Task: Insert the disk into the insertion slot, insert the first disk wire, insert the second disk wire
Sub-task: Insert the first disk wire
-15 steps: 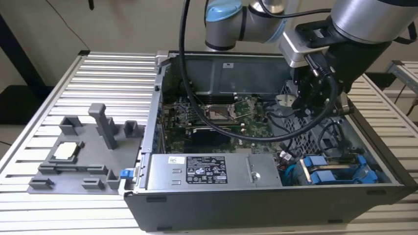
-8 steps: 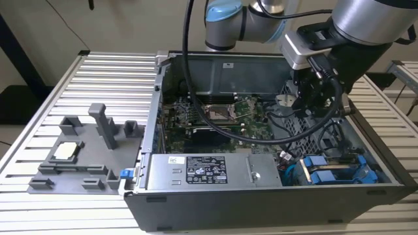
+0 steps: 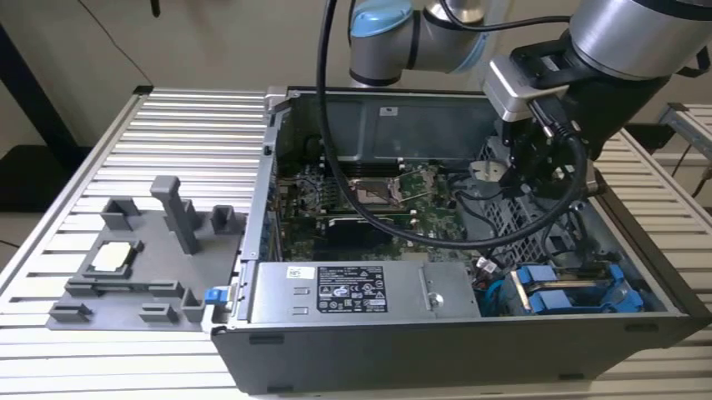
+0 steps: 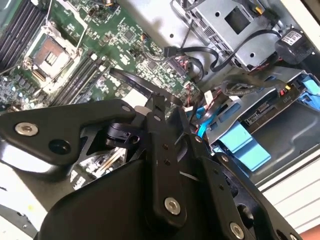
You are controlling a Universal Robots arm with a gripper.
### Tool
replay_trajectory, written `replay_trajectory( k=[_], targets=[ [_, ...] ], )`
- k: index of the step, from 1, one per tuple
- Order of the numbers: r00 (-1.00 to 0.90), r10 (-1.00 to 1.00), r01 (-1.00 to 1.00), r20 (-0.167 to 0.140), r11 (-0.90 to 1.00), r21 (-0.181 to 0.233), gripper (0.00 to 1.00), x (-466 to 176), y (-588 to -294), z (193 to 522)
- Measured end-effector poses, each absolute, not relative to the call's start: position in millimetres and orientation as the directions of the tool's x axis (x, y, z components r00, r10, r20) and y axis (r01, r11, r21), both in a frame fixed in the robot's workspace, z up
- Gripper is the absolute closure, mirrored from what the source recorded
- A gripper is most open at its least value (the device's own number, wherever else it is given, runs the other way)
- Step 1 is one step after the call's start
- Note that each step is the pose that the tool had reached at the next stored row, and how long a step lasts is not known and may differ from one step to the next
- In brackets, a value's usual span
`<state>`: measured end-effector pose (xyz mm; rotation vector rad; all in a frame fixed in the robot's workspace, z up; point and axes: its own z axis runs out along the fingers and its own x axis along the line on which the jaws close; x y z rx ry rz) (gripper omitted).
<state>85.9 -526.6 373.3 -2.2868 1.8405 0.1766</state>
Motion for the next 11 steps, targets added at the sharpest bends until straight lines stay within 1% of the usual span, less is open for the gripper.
replay_trajectory(
  k=[1,2,8,9,11],
  targets=[
    [0.217,-0.951,-0.976,-0.219,-0.204,-0.081,0.75,85.9,-526.5,373.4],
    [0.217,-0.951,-0.976,-0.219,-0.204,-0.081,0.82,85.9,-526.5,373.4],
    [0.217,-0.951,-0.976,-0.22,-0.204,-0.081,0.82,85.9,-526.7,373.3],
    [0.217,-0.951,-0.976,-0.219,-0.204,-0.081,0.84,85.9,-526.7,373.3],
    [0.217,-0.951,-0.976,-0.22,-0.204,-0.081,0.84,85.9,-526.7,373.3]
  ],
)
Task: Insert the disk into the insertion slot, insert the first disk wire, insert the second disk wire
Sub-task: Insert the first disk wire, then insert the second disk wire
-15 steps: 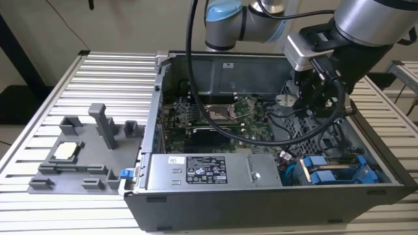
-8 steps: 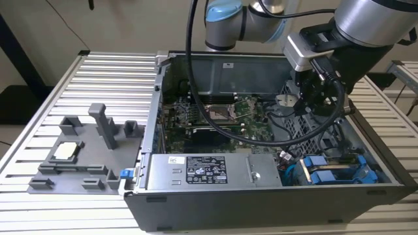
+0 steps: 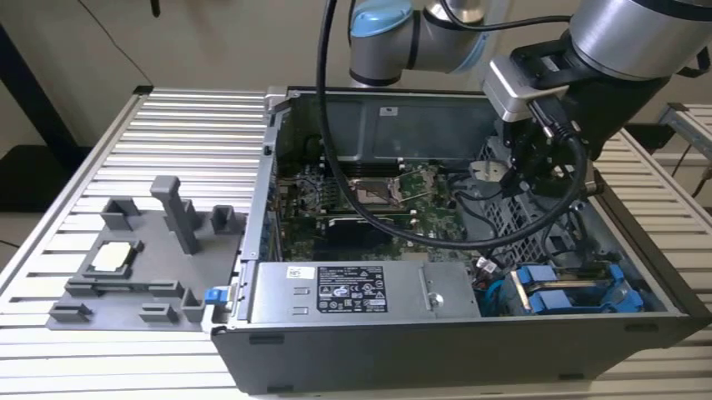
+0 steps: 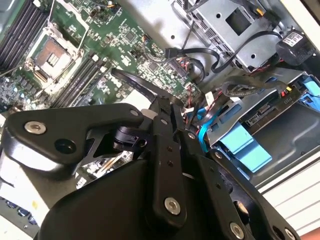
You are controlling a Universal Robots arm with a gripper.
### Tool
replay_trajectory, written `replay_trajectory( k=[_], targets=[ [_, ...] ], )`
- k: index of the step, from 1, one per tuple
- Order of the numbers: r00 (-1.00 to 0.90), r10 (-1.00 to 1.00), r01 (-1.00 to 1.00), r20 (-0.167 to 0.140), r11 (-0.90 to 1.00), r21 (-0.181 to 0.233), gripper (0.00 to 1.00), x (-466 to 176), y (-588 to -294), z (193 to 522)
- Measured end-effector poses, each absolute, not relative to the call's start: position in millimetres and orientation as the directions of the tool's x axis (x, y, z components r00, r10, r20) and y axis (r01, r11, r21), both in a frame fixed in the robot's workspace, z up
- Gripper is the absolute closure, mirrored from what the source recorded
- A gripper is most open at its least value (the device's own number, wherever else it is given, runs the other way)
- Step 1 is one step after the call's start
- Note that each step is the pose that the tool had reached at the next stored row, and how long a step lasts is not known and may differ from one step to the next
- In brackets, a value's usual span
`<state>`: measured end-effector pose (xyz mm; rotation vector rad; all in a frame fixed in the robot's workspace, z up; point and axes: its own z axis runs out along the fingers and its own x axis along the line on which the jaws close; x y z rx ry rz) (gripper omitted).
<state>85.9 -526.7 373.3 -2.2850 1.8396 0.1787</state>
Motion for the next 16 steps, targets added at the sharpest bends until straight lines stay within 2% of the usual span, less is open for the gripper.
replay_trajectory(
  k=[7,16],
  targets=[
    [0.216,-0.951,-0.976,-0.22,-0.204,-0.077,0.84,86.9,-531.0,373.3],
    [0.214,-0.952,-0.977,-0.221,-0.204,-0.069,0.85,92.4,-564.8,372.3]
  ],
)
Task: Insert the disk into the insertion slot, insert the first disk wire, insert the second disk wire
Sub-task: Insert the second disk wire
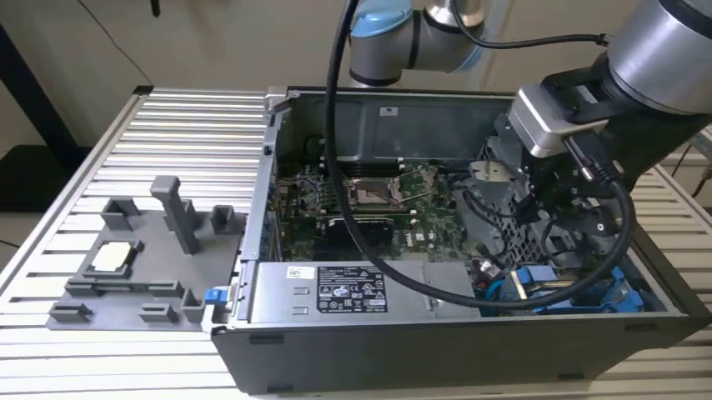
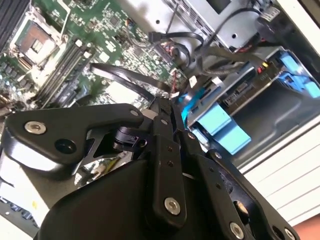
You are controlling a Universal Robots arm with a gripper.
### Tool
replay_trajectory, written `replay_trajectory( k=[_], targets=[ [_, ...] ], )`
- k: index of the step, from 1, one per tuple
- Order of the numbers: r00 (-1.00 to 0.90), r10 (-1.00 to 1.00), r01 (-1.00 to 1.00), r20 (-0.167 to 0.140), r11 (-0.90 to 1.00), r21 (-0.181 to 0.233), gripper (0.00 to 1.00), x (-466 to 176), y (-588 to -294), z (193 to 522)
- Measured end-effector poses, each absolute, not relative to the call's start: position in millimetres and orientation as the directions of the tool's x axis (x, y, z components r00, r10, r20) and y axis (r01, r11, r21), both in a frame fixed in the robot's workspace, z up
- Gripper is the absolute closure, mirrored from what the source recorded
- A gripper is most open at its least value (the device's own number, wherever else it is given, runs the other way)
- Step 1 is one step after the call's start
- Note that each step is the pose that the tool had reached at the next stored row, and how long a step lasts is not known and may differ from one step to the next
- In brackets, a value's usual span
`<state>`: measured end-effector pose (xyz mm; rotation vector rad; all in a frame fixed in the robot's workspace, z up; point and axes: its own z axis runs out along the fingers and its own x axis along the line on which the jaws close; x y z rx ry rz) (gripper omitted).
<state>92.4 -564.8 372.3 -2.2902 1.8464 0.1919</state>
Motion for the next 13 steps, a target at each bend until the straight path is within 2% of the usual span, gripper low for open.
replay_trajectory(
  k=[8,13],
  targets=[
    [0.214,-0.956,-0.977,-0.2,-0.205,-0.063,0.85,96.0,-574.8,369.4],
    [0.213,-0.963,-0.977,-0.163,-0.207,-0.053,0.85,103.5,-574.8,368.5]
  ],
)
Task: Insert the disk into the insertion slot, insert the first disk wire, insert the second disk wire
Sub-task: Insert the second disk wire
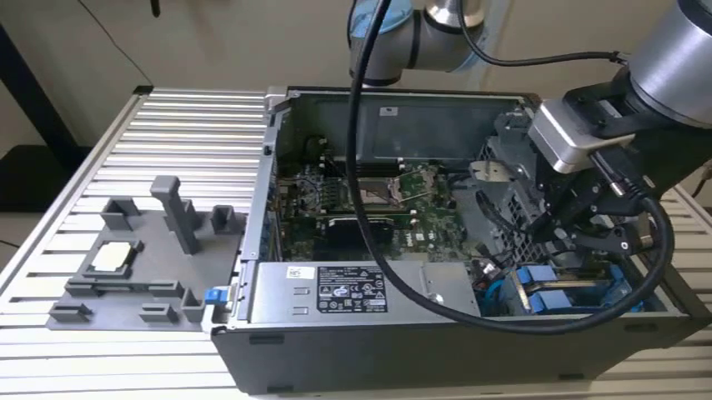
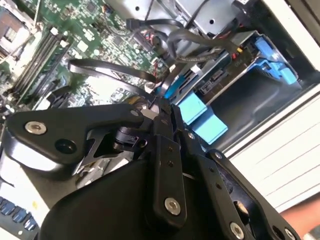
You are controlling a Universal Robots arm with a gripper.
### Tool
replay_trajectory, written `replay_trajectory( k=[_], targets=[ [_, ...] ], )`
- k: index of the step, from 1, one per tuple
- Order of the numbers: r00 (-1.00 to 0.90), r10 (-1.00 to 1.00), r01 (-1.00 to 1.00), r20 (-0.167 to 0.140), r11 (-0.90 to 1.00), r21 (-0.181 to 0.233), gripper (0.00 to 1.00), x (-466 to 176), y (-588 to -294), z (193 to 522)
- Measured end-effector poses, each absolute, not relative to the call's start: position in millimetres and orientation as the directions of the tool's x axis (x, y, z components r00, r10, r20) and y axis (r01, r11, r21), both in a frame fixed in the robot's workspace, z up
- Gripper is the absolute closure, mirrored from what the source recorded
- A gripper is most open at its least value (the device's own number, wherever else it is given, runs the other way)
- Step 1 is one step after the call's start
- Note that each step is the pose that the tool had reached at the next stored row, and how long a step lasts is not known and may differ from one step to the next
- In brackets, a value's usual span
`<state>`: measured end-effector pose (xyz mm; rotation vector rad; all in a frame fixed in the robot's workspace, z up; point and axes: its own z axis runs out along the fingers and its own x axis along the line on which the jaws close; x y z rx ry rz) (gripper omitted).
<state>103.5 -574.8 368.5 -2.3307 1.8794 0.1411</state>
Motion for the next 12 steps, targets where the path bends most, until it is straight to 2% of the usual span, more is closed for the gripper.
replay_trajectory(
  k=[12],
  targets=[
    [0.211,-0.972,-0.977,-0.107,-0.208,-0.034,0.85,122.4,-576.2,367.8]
  ],
)
